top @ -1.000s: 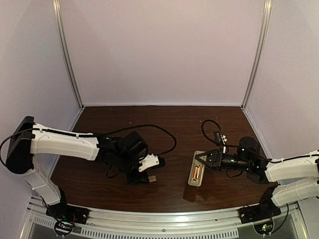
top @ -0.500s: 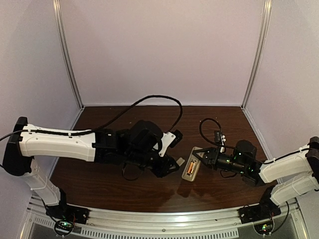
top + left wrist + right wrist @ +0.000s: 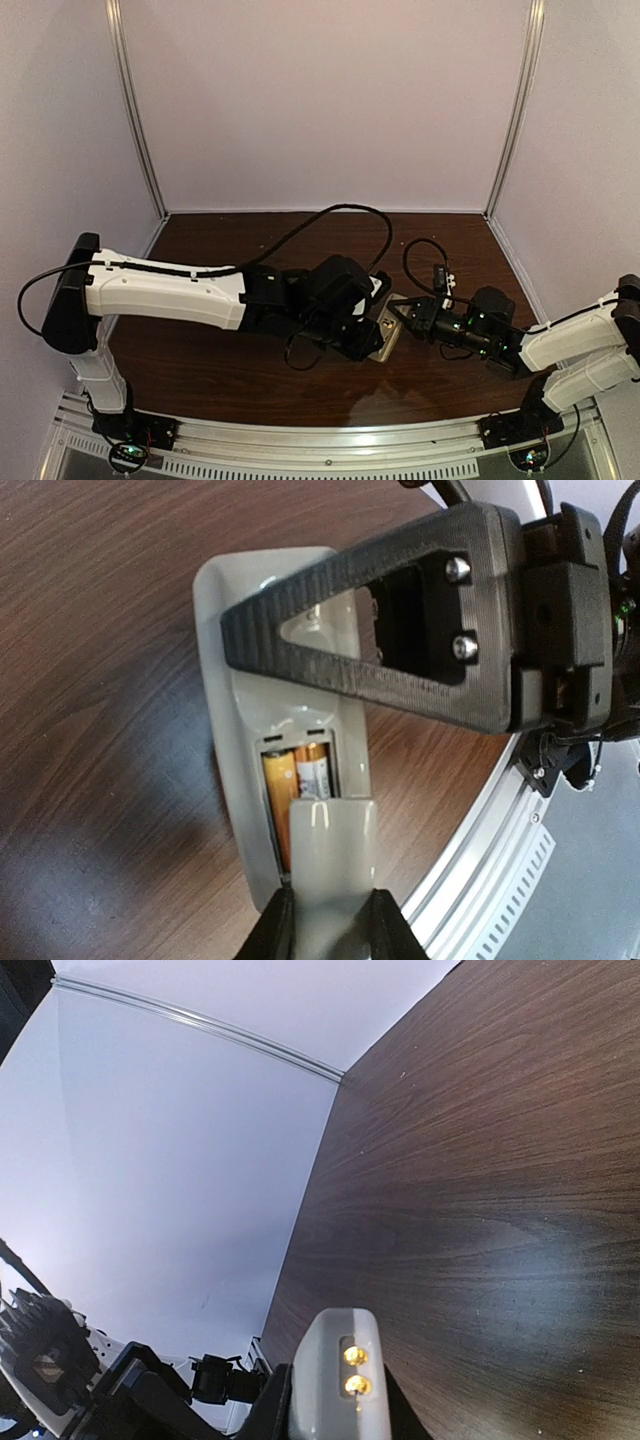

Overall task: Load the batteries into the remote control
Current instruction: Load the battery cover onto the remote control without the battery cover.

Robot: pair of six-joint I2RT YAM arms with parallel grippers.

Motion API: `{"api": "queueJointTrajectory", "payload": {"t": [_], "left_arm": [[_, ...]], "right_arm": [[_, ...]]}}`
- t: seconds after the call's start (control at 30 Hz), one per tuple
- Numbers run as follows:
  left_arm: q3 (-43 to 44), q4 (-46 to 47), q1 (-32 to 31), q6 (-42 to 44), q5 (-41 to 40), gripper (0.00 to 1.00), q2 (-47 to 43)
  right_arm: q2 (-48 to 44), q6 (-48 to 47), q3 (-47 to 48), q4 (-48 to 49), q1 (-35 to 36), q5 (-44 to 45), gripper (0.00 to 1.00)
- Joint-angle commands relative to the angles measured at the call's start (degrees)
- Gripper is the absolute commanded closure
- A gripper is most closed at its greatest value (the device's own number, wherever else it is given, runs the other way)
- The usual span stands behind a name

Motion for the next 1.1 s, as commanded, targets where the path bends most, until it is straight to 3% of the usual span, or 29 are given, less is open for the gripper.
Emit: {"api": "queueJointTrajectory", "payload": {"t": [0.0,0.5,1.07], "left_arm": [[3.01,-1.77,-0.23,-0.75,-2.18,0.9,1.57],[6.48,-5.28,-0.21,-1.86,-6.05,0.89,4.29],[8.36,-5.21,-0.21,-0.81,-4.75,0.88,6.06]], "right_arm": [[-0.21,0.22,-1.12,2.8,0.89,2.3,1.0],[-1.29,0.27,-0.91,1.46,1.76,4.05,1.0],[0.17,0.53,-0.56,2.85,2.83,4.46,1.0]]}}
